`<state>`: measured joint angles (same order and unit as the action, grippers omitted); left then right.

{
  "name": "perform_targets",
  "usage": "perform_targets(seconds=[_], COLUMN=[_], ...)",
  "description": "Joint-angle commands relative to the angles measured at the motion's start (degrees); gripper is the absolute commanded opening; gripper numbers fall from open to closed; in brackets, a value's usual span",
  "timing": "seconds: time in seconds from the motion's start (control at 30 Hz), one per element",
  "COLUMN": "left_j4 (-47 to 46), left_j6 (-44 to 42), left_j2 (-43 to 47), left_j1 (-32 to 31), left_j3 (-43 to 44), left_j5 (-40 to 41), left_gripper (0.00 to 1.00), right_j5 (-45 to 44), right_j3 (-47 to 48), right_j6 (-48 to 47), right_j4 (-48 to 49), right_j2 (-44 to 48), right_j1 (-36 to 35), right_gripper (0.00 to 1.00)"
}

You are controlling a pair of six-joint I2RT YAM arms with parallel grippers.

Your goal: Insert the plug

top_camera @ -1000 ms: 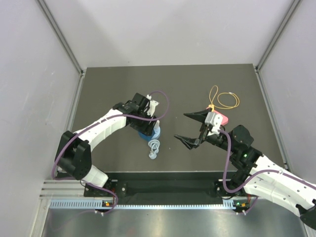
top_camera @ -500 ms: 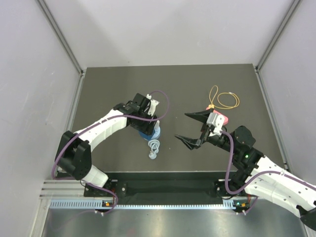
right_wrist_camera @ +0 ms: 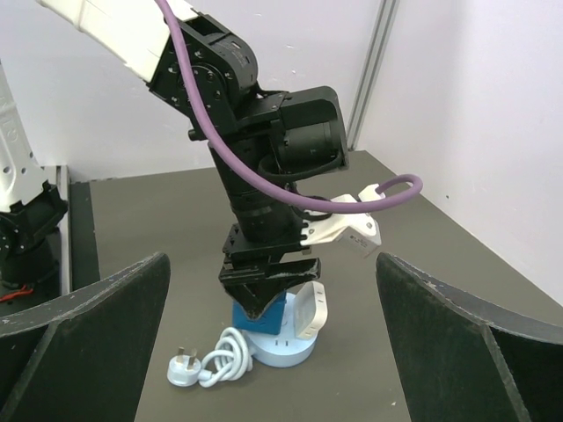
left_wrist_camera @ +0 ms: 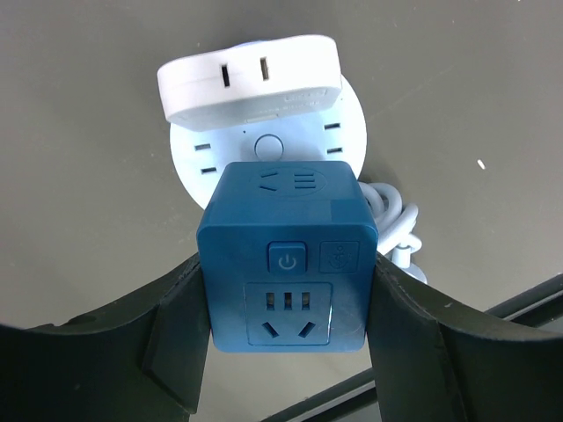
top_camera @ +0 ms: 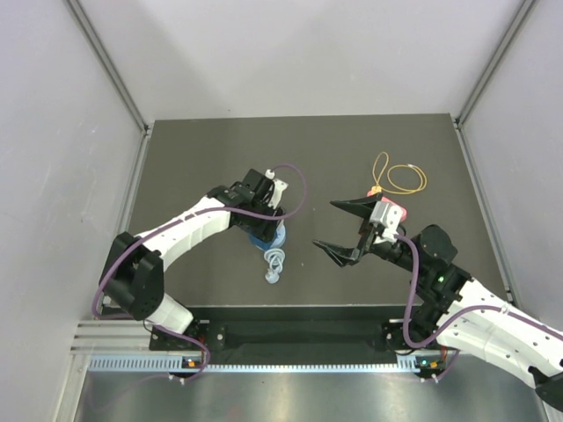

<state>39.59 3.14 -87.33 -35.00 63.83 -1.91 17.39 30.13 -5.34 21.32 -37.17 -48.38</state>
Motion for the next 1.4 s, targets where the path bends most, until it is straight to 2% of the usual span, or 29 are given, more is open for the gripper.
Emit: perform_targets(seconds=[0.0, 0.57, 0.87, 1.07, 1.37], left_j4=[-1.01, -4.35, -1.10, -1.71, 0.57], left_j6=[0.29, -0.76, -8.93, -9.55, -10.87], left_j2=[-1.18, 0.14, 2.07, 3.13, 2.69], left_j1=[-0.42, -0.68, -0.68, -0.59, -0.50], left_j3=[-1.78, -6.44, -2.05, -1.88, 0.94], left_j5=[4.02, 2.79, 0.61, -3.53, -2.83], left_gripper=[0.00, 0.00, 0.00, 0.00, 0.00], right_j5=[-0.07, 0.10, 0.37, 0.37, 0.63], right_j3=[1.86, 1.77, 2.30, 2.48, 2.74], right_j6=[-0.02, 0.16, 0.95, 1.04, 1.21], right_j4=[1.27, 1.62, 1.53, 1.27, 1.09], right_j2=[-0.10, -0.80, -1.42, -1.42, -2.29], right_j1=[-1.01, -0.93, -0.93, -0.75, -0.93], right_gripper=[1.00, 1.00, 1.00, 1.00, 1.00])
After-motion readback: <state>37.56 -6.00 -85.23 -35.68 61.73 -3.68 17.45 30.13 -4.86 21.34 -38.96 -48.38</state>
